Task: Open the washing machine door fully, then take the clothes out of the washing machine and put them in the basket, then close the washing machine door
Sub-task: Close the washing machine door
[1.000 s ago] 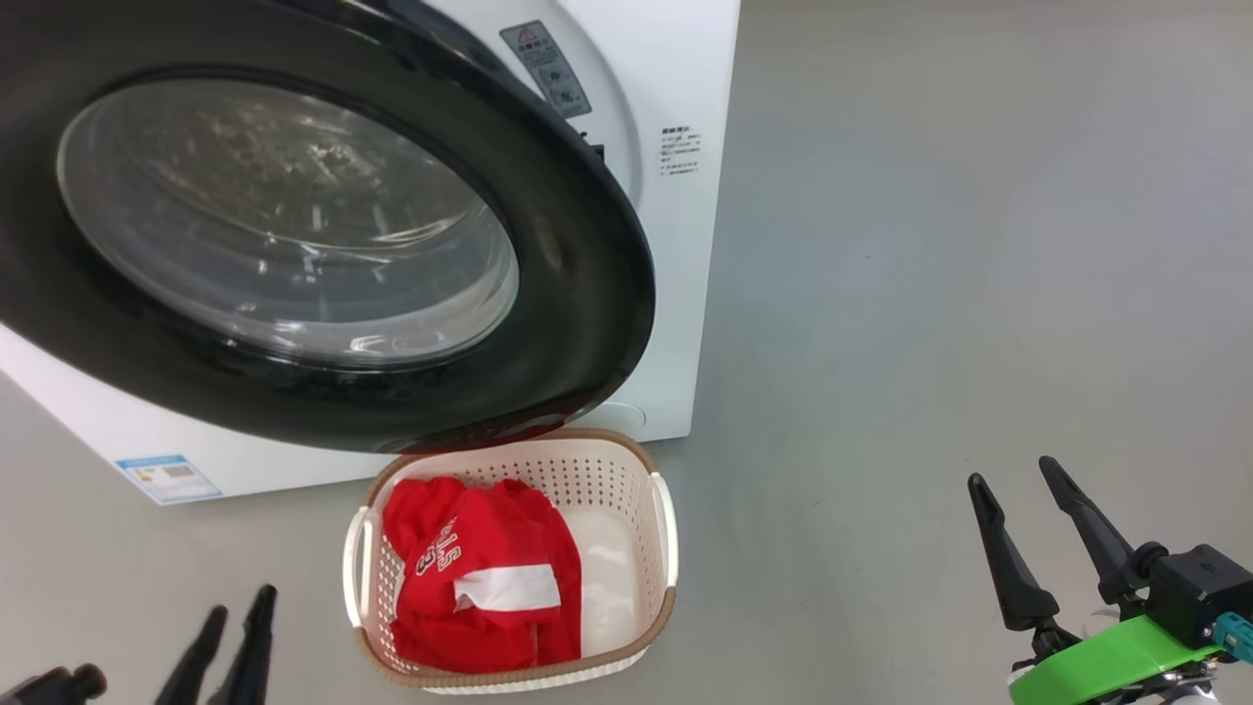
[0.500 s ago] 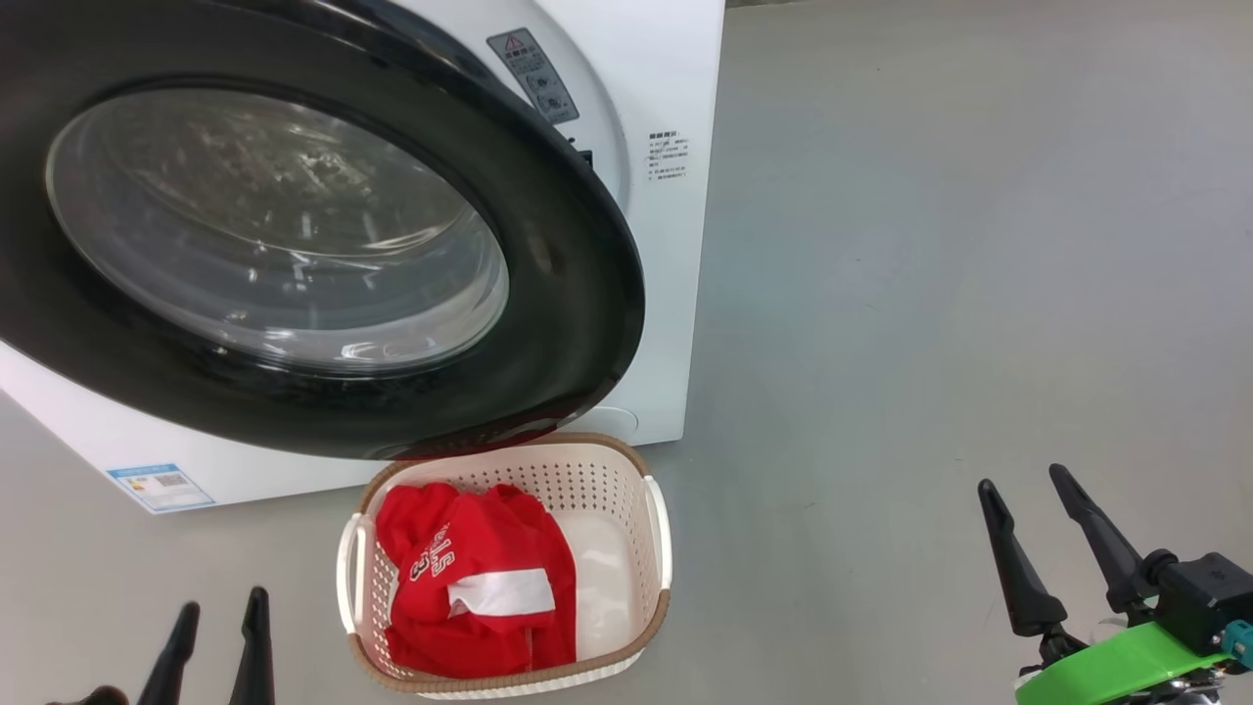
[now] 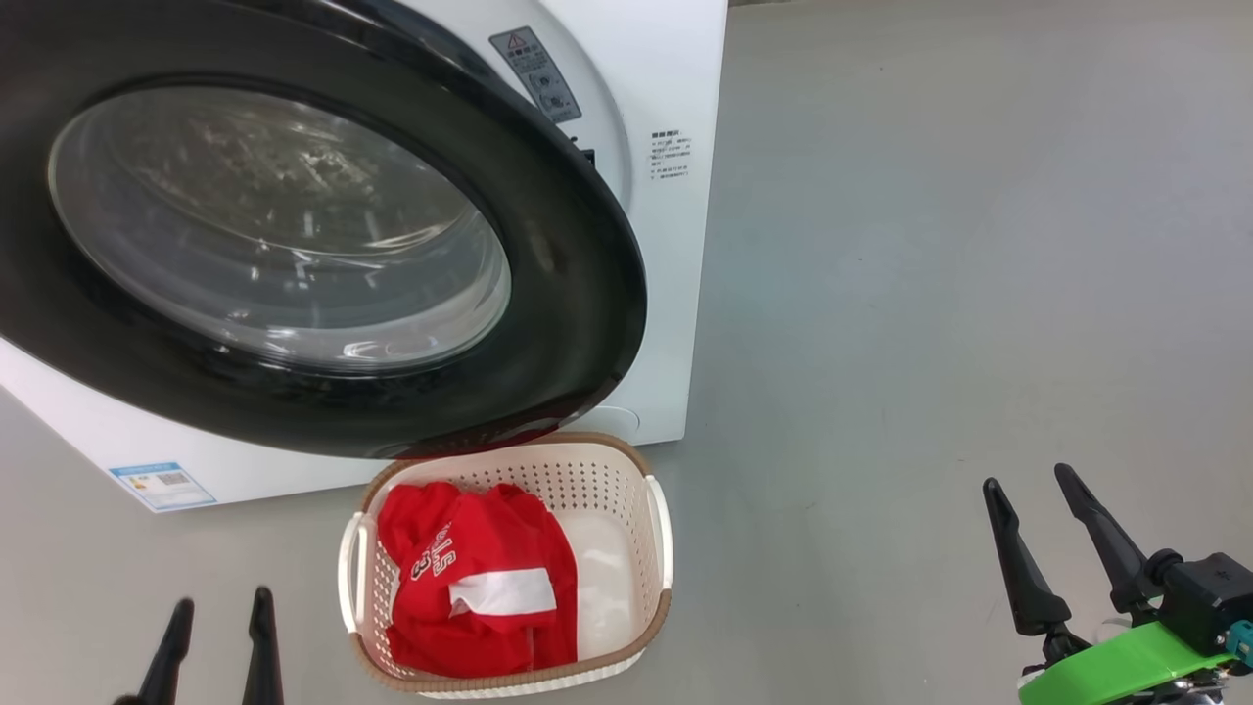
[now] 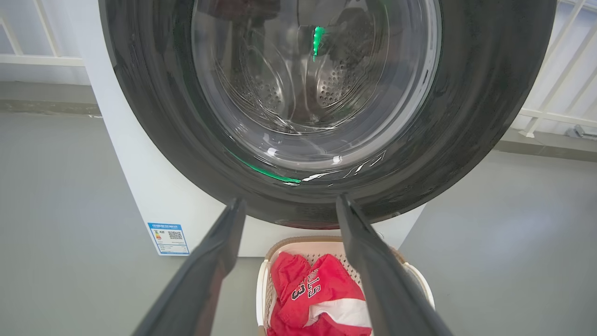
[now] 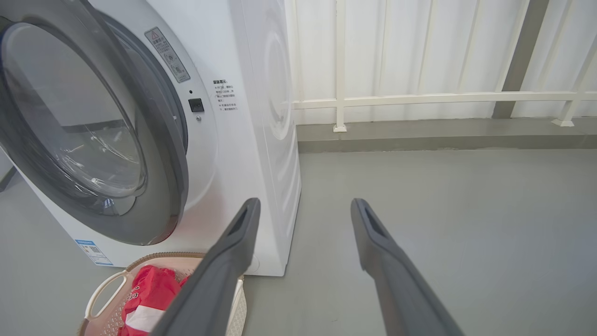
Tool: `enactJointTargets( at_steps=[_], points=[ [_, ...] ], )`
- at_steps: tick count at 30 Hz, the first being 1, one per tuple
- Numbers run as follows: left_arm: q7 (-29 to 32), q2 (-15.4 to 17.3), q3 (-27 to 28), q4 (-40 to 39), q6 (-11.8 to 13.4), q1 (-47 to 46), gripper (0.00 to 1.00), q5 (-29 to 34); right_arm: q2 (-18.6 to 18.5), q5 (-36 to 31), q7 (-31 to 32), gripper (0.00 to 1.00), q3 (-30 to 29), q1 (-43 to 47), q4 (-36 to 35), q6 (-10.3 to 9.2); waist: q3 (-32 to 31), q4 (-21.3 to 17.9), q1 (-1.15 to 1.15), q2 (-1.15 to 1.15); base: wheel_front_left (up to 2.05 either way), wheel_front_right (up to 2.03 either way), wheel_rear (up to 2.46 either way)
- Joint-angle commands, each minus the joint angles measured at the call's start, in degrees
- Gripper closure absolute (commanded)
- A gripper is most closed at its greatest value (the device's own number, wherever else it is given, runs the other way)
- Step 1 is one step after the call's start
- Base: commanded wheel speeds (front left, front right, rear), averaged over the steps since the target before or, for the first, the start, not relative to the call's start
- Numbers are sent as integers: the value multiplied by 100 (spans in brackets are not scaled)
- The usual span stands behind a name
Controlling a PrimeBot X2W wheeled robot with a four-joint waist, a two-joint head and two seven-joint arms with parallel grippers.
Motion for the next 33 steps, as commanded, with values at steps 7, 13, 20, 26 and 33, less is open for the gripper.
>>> enactJointTargets(
  at_steps=[7, 13, 20, 26, 33],
  points=[
    [-70, -94, 421, -179, -18, 46, 0, 213, -76, 14, -69, 0, 78, -4, -134, 36, -20, 17, 0, 0, 0, 0, 0],
    [-70, -119, 439, -248, -18, 55, 0, 284, -83, 12, -69, 0, 79, -3, -139, 36, -19, 43, 0, 0, 0, 0, 0],
    [-70, -137, 409, -303, -18, 58, 0, 304, -92, 5, -69, 0, 90, -6, -142, 36, -25, 60, 0, 0, 0, 0, 0],
    [-70, -143, 344, -344, -18, 63, 0, 318, -109, 4, -69, 0, 107, -39, -143, 36, -33, 89, 0, 0, 0, 0, 0],
    [-70, -145, 265, -414, -18, 23, 0, 339, -134, 10, -69, 0, 176, -102, -176, 36, -24, 192, 0, 0, 0, 0, 0]
  ],
)
